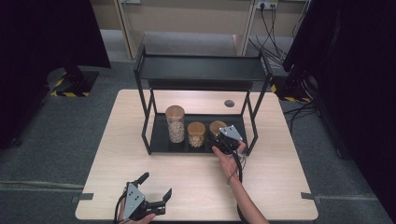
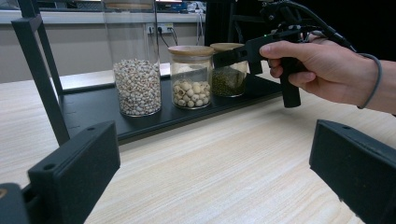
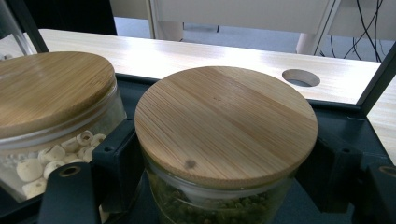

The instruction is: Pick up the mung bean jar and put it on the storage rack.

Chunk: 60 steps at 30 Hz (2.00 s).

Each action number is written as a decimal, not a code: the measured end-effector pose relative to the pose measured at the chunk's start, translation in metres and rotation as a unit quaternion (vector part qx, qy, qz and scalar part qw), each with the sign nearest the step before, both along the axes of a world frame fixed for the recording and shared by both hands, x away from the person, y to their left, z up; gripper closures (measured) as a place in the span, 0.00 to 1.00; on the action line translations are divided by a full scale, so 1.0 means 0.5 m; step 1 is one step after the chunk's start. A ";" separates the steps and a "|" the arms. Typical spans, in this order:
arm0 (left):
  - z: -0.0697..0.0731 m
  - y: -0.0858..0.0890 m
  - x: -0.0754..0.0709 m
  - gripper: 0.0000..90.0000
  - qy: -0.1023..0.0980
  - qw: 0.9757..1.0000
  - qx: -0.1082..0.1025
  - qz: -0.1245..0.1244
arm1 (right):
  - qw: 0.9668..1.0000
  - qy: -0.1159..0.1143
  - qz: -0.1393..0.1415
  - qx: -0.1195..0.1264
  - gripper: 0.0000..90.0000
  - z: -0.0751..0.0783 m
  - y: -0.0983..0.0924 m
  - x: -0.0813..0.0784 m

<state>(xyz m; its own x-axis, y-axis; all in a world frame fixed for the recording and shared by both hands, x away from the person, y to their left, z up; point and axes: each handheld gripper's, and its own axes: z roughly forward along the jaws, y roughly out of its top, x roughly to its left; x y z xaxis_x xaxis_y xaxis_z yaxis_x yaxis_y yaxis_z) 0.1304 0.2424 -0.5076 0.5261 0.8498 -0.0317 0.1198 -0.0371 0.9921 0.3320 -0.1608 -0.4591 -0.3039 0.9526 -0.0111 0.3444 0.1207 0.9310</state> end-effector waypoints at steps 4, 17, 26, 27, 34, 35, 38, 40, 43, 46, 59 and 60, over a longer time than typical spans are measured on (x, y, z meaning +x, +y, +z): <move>0.000 0.000 -0.001 0.02 -0.001 1.000 -0.001 0.000 | 1.000 -0.005 -0.003 -0.001 0.23 0.000 -0.001 -0.005; 0.000 -0.001 0.000 0.02 -0.001 1.000 0.001 0.000 | 1.000 -0.015 -0.001 0.010 0.07 0.031 -0.014 -0.046; 0.000 -0.001 0.000 0.02 0.000 1.000 0.001 -0.001 | 0.999 -0.030 0.013 0.014 0.06 0.041 -0.019 -0.076; 0.000 -0.001 0.000 0.02 0.000 1.000 0.001 -0.001 | 0.999 -0.031 0.014 0.014 0.06 0.041 -0.019 -0.078; 0.000 -0.001 0.000 0.02 0.000 1.000 0.001 -0.001 | 0.999 -0.037 0.022 0.021 0.05 0.042 -0.028 -0.096; 0.000 -0.001 0.000 0.02 0.000 1.000 0.001 -0.001 | 0.999 -0.036 0.024 0.024 0.05 0.043 -0.030 -0.100; 0.000 -0.002 0.000 0.02 0.000 1.000 0.001 -0.001 | 0.998 -0.039 0.032 0.027 0.05 0.043 -0.035 -0.111; -0.001 -0.002 0.000 0.02 0.001 1.000 0.001 -0.001 | 0.998 -0.042 0.038 0.031 0.05 0.042 -0.039 -0.120; -0.001 -0.002 0.000 0.02 0.000 1.000 0.001 0.000 | 0.997 -0.043 0.047 0.038 0.05 0.041 -0.046 -0.134; 0.000 -0.002 0.000 0.02 0.000 1.000 0.001 0.000 | 0.996 -0.046 0.055 0.044 0.05 0.040 -0.051 -0.149; -0.001 -0.003 -0.001 0.02 0.000 1.000 0.002 0.000 | 0.993 -0.055 0.091 0.056 0.05 0.040 -0.064 -0.204; -0.001 -0.003 -0.001 0.02 0.000 1.000 0.002 0.000 | 0.992 -0.055 0.094 0.056 0.05 0.040 -0.064 -0.208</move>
